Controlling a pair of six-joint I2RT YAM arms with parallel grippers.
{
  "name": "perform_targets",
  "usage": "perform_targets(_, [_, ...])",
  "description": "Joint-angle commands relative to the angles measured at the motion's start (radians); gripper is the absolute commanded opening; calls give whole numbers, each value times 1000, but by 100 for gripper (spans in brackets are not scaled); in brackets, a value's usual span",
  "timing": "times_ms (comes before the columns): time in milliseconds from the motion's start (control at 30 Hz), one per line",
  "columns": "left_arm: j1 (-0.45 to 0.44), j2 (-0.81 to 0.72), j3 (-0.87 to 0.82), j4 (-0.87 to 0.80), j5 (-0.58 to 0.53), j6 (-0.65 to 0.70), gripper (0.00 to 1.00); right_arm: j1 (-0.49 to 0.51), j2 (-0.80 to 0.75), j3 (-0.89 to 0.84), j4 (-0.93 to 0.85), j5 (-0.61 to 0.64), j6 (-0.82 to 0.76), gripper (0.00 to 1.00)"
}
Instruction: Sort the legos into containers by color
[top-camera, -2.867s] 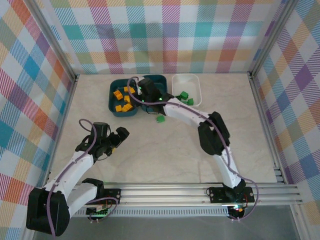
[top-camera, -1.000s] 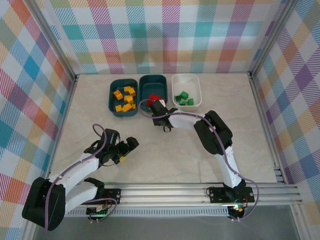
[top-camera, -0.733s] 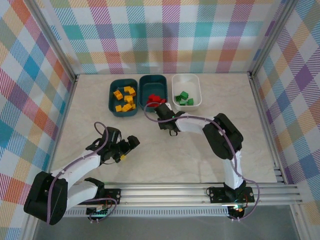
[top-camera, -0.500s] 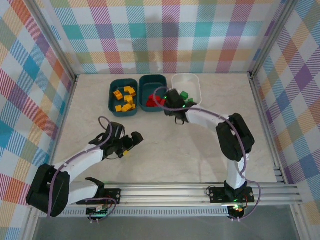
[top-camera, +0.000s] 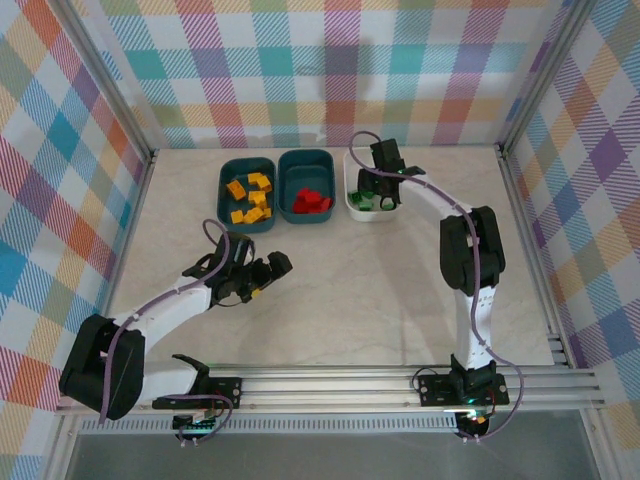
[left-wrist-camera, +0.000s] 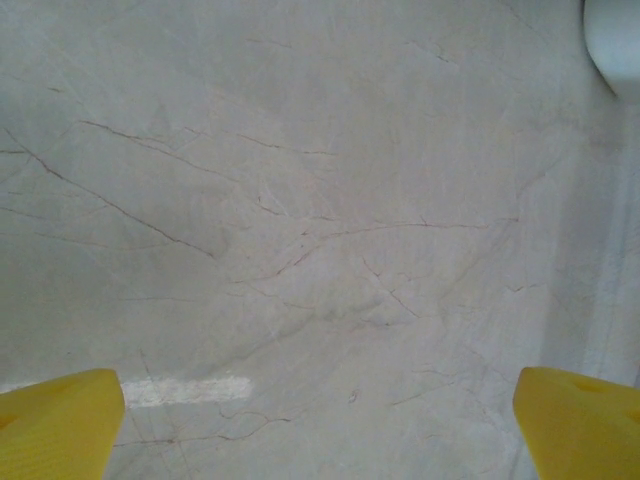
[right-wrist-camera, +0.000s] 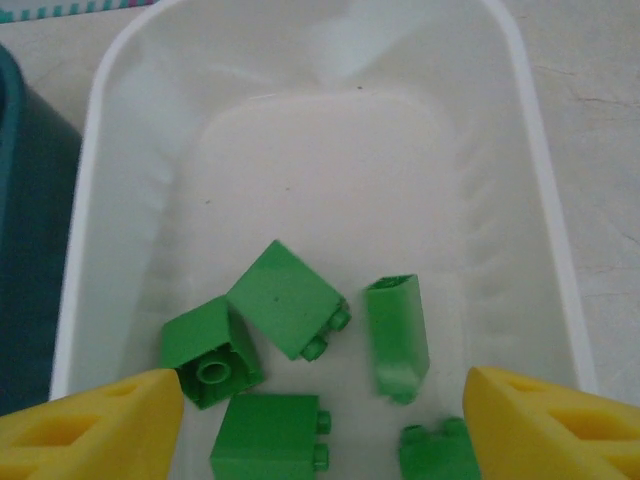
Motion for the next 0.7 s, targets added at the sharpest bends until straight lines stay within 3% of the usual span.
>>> perform_targets(0, [-9,-11,64,-70,-13,51,100,10,-141,-65,22,-17,5,76])
perform_targets(167, [-9,-117,155,-239,-129,117,100,39,-425,-335,159,-126,41,80])
perform_targets(200, [-12,-153,179,-273,-166,137,100,57,-504,-401,208,-158,38,93])
perform_targets(233, [-29,-190,209,-316,-214,164,100,81,-580,-476,258,-197,18,100])
perform_targets(267, [-51,-219,247,-358,-271,191,100,109,-644,-526,291,-208,13,100])
perform_targets(367, [-131,-277,332,-502,-601,124,100,176,-802,-713,437,-137,126,100])
perform_targets(433, [-147,-302,332,-479,-708,128,100,189,-862,-845,586,-138,64,100])
perform_targets(533, [-149,-299,342,-462,-764,130,100,189,-914,-864,477,40,100,100])
perform_targets(667, [-147,-313,282,-305,-851,228,100,189,-981,-954,571,45,-76,100])
